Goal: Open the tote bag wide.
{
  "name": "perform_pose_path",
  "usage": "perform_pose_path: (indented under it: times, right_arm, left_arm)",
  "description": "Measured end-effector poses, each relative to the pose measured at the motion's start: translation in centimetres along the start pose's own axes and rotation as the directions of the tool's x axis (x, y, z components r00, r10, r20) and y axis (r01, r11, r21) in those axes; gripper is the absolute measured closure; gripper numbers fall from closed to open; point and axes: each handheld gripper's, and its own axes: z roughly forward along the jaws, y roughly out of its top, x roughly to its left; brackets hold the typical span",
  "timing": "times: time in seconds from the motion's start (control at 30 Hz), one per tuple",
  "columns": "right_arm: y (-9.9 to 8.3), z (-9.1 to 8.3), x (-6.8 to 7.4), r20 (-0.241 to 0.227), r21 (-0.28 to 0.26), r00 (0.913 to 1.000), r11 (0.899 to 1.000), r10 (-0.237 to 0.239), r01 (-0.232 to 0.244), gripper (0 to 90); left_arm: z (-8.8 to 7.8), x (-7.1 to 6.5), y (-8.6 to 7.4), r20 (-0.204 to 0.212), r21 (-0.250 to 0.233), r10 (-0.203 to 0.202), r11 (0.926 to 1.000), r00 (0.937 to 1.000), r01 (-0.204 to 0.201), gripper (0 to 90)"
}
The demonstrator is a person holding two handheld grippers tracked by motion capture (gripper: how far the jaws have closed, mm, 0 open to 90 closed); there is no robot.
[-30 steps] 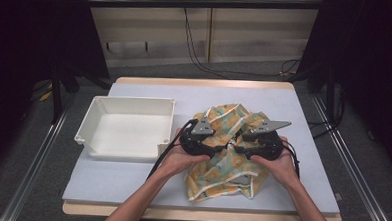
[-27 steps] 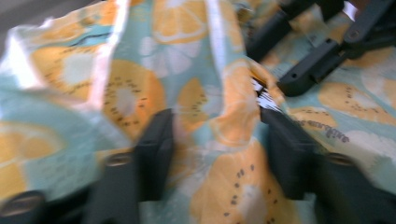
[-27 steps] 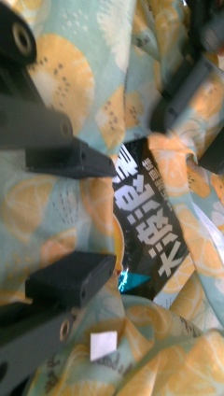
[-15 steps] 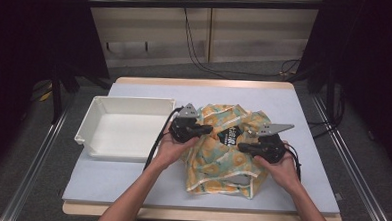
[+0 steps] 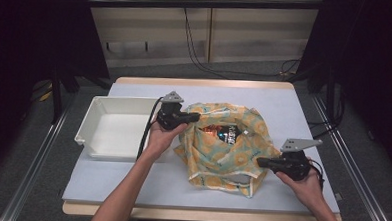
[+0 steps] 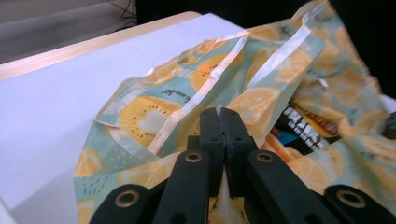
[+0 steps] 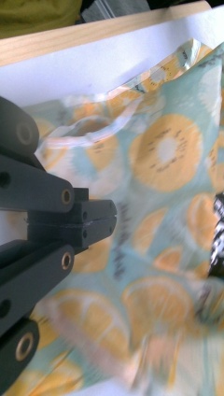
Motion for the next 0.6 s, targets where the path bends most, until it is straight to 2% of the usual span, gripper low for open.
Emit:
perform_pose_path:
  times: [0.03,0.07,0.17,0.2,0.23,0.3,0.33,0.37,0.43,0.5,0.53,0.6]
  right_arm:
    - [-0.3,-0.3,-0.2,0.01,-0.014,0.9999,1.0,0.009,-0.009,90.0]
    - [-0.3,-0.7,-0.4,-0.001,-0.047,0.9999,0.999,0.013,-0.013,90.0]
    - [0.6,-0.5,-0.6,-0.018,-0.077,0.9997,0.997,0.016,-0.018,88.3]
    - [1.2,-0.2,-0.6,-0.017,-0.078,0.9998,0.997,0.007,-0.008,79.6]
    - [1.8,0.2,-0.6,-0.018,-0.079,0.9998,0.997,0.0,-0.001,77.0]
    - [3.1,1.1,-0.4,-0.032,-0.076,0.9992,0.997,-0.024,0.021,74.7]
    - [3.1,1.1,-0.4,-0.032,-0.076,0.9992,0.997,-0.024,0.021,74.7]
    - [4.3,2.3,-0.2,-0.047,-0.072,0.998,0.997,-0.042,0.039,68.9]
    - [5.2,3.2,0.0,-0.053,-0.06,0.9963,0.996,-0.067,0.064,63.1]
    - [5.9,4.1,0.1,-0.08,-0.046,0.9923,0.995,-0.094,0.091,57.2]
    - [6.2,4.5,0.1,-0.096,-0.045,0.9899,0.994,-0.104,0.1,57.2]
    - [6.6,5.1,0.0,-0.107,-0.021,0.9871,0.993,-0.119,0.118,47.3]
  left_arm:
    - [0.0,-0.2,0.0,-0.002,0.008,0.005,1.0,1.0,-0.005,88.8]
    - [0.1,-0.3,0.0,0.001,0.015,0.016,0.9998,0.9999,-0.016,88.6]
    - [0.5,-0.7,0.0,0.011,0.023,0.024,0.9995,0.9997,-0.024,88.5]
    - [0.6,-0.9,0.0,0.016,0.025,0.029,0.9993,0.9994,-0.029,88.3]
    - [0.7,-1.0,0.0,0.016,0.033,0.035,0.9988,0.9992,-0.036,87.9]
    - [0.9,-1.3,0.0,0.017,0.042,0.048,0.998,0.9987,-0.049,87.8]
    - [0.9,-1.3,0.0,0.017,0.042,0.048,0.998,0.9987,-0.049,87.7]
    - [1.0,-1.3,-0.1,0.022,0.042,0.048,0.9979,0.9986,-0.049,87.7]
    - [0.8,-1.4,0.0,0.024,0.051,0.056,0.997,0.9981,-0.057,87.7]
    - [0.7,-1.4,0.1,0.027,0.053,0.059,0.9968,0.9979,-0.06,87.7]
    - [0.7,-1.4,0.1,0.027,0.053,0.059,0.9968,0.9979,-0.06,87.7]
    - [0.3,-1.4,0.5,0.022,0.078,0.075,0.994,0.9969,-0.076,87.3]
